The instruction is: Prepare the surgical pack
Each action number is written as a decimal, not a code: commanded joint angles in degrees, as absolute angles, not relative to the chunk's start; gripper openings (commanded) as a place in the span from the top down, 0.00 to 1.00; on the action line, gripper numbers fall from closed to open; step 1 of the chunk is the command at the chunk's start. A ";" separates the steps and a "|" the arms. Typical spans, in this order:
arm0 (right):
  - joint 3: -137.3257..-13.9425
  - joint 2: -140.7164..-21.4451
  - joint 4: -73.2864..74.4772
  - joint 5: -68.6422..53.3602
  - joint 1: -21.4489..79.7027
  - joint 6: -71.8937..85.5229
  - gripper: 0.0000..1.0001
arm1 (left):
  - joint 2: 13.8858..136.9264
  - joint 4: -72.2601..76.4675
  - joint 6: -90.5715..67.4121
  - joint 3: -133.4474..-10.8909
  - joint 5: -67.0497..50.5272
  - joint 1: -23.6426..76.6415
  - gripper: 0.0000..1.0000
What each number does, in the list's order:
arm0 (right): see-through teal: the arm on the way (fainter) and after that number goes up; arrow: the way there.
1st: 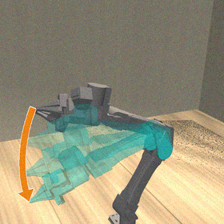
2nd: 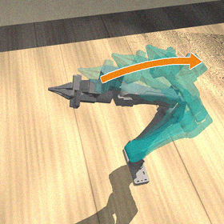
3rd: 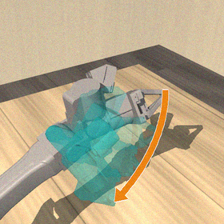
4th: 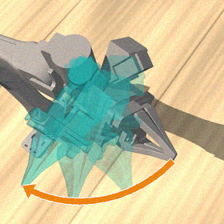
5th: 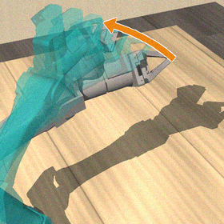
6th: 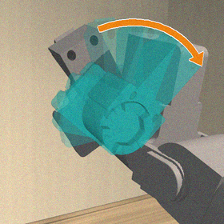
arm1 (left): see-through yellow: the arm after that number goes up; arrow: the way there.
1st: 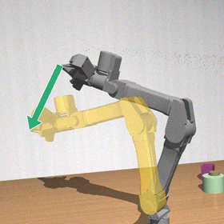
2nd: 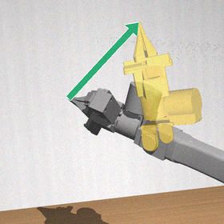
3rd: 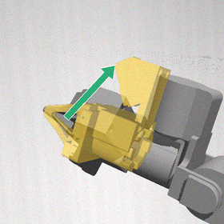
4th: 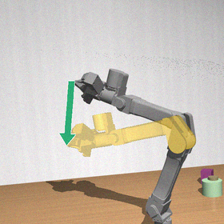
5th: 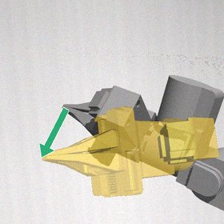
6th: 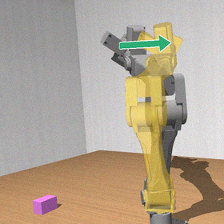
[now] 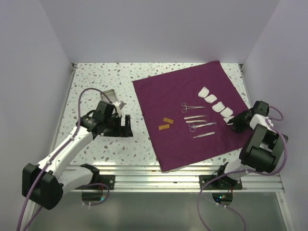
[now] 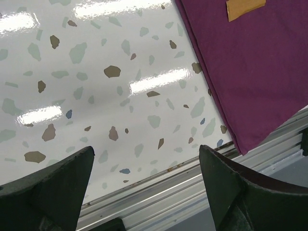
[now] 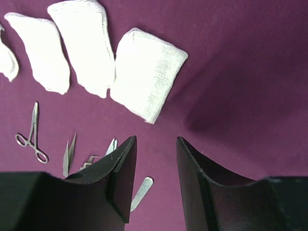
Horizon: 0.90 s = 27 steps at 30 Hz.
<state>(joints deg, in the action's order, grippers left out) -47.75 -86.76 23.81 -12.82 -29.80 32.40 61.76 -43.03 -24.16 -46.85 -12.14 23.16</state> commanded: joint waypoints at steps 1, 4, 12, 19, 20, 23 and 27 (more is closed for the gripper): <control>-46.67 -88.59 18.55 -14.41 -30.23 35.42 0.60 | 62.84 -43.68 -22.06 -50.18 -10.46 23.82 0.06; -45.88 -89.30 17.14 -14.68 -30.23 36.74 0.61 | 63.46 -43.59 -21.97 -50.54 -10.46 23.82 0.06; -44.38 -90.27 13.36 -14.33 -30.41 40.16 0.62 | 63.46 -44.03 -21.80 -50.54 -9.58 23.82 0.06; -45.17 -91.05 12.57 -14.24 -31.02 41.13 0.62 | 63.19 -43.68 -21.88 -49.66 -9.58 23.82 0.06; -45.18 -91.14 12.31 -14.15 -31.20 41.39 0.62 | 63.19 -43.59 -21.88 -49.48 -9.58 23.82 0.05; -45.09 -91.49 11.60 -13.97 -31.46 41.92 0.62 | 63.19 -43.68 -21.80 -49.39 -9.58 23.82 0.05; -44.74 -92.55 11.34 -14.24 -31.55 42.19 0.63 | 63.37 -43.68 -21.88 -49.39 -9.58 23.82 0.05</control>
<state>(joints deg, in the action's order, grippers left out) -44.77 -91.00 13.39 -14.85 -31.27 41.54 63.44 -43.44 -22.94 -48.45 -10.17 23.44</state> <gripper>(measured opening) 0.370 0.946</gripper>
